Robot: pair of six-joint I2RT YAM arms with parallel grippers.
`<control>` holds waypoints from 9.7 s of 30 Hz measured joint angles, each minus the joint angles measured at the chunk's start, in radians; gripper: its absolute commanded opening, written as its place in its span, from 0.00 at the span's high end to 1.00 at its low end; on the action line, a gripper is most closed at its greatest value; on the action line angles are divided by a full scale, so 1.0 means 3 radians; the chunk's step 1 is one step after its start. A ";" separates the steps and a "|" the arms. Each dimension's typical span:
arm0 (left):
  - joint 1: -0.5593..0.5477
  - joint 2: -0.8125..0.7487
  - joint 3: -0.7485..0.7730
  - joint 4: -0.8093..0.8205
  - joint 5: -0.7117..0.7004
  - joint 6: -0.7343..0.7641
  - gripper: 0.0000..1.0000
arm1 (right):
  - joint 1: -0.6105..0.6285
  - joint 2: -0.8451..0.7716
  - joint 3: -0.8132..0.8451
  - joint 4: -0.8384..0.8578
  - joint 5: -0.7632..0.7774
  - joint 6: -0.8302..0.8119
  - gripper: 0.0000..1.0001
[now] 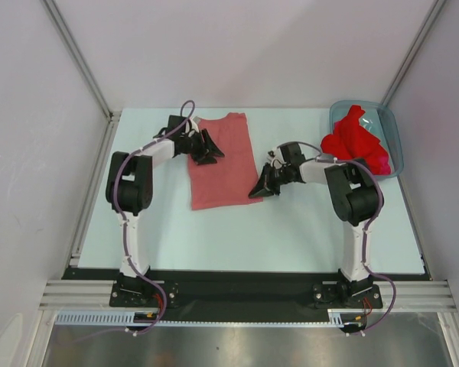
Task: Fold and stack the t-shirts
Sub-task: Fold the tshirt
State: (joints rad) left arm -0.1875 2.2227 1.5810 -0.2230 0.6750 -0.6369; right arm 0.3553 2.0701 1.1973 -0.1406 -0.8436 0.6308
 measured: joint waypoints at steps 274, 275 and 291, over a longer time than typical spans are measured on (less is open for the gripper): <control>0.0329 -0.0381 0.0259 -0.1008 -0.1277 -0.0231 1.00 | -0.0345 0.1480 0.3096 -0.0800 0.0600 0.0404 1.00; 0.0337 -0.0374 0.0264 -0.1007 -0.1277 -0.0230 1.00 | -0.0350 0.1485 0.3103 -0.0786 0.0599 0.0422 1.00; 0.0443 0.0025 0.0651 -0.1078 -0.1264 -0.0155 0.93 | -0.0415 0.1742 0.3259 -0.0601 0.0573 0.0627 0.97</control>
State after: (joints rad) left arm -0.0547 2.2303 1.7763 -0.5465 0.2958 -0.6834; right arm 0.2310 2.5927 2.1750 -0.3210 -0.6716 0.8188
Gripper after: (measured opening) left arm 0.028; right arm 0.027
